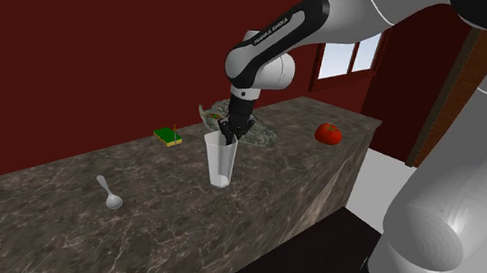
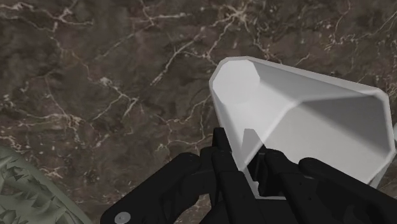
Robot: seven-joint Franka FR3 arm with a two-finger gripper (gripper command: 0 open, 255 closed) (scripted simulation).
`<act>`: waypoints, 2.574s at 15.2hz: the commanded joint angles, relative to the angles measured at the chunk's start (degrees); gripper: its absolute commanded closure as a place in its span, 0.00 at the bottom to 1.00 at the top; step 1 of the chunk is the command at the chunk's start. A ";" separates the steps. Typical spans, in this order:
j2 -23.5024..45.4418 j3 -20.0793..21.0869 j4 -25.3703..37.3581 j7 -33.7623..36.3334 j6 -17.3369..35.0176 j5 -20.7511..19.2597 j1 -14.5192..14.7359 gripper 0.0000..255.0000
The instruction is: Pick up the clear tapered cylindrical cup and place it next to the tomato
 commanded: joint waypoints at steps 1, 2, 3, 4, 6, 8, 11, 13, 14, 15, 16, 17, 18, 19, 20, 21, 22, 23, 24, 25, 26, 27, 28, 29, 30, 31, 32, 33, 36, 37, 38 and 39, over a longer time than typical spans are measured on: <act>0.00 0.00 0.00 0.00 0.00 0.00 0.00 1.00; 0.00 0.00 0.00 0.00 0.00 0.00 0.00 1.00; 0.00 0.00 0.00 0.00 0.00 0.00 0.00 1.00; 0.00 0.00 0.00 0.00 0.00 0.00 0.00 1.00; -0.01 0.00 -0.01 0.00 0.00 0.00 0.00 1.00; -0.42 -0.02 0.36 0.13 -0.77 -0.09 -0.02 1.00; -1.61 -0.08 1.54 0.51 -3.12 -0.34 -0.10 1.00; -2.34 -0.12 2.38 0.75 -4.68 -0.50 -0.14 1.00; -2.68 -0.14 2.82 0.87 -5.46 -0.57 -0.17 1.00; -3.02 -0.16 3.27 0.99 -6.24 -0.65 -0.19 1.00; -3.34 -0.18 3.73 1.10 -7.02 -0.72 -0.21 1.00; -3.64 -0.21 4.21 1.22 -7.79 -0.79 -0.23 1.00; -3.94 -0.23 4.70 1.33 -8.57 -0.86 -0.26 1.00; -4.22 -0.25 5.20 1.44 -9.35 -0.93 -0.28 1.00; -4.49 -0.27 5.71 1.55 -10.12 -0.99 -0.30 1.00; -4.74 -0.29 6.23 1.66 -10.89 -1.06 -0.32 1.00; -4.99 -0.31 6.76 1.77 -11.66 -1.12 -0.34 1.00; -5.22 -0.34 7.31 1.88 -12.44 -1.18 -0.36 1.00; -5.43 -0.36 7.87 1.98 -13.21 -1.24 -0.38 1.00; -5.64 -0.38 8.44 2.09 -13.97 -1.30 -0.40 1.00; -5.83 -0.40 9.02 2.19 -14.74 -1.36 -0.41 1.00; -6.01 -0.42 9.61 2.30 -15.51 -1.41 -0.43 1.00; -6.17 -0.44 10.22 2.40 -16.27 -1.47 -0.45 1.00; -6.33 -0.47 10.83 2.51 -17.04 -1.52 -0.47 1.00; -6.47 -0.49 11.46 2.61 -17.80 -1.57 -0.48 1.00; -6.60 -0.51 12.10 2.71 -18.57 -1.63 -0.50 1.00; -6.71 -0.53 12.75 2.81 -19.33 -1.68 -0.52 1.00; -6.82 -0.55 13.42 2.91 -20.09 -1.73 -0.53 1.00; -7.05 -0.61 15.48 3.22 -22.38 -1.87 -0.58 1.00; -7.11 -0.64 16.19 3.32 -23.14 -1.91 -0.59 1.00; -7.15 -0.66 16.92 3.42 -23.90 -1.96 -0.61 1.00; -7.18 -0.68 17.65 3.52 -24.66 -2.00 -0.62 1.00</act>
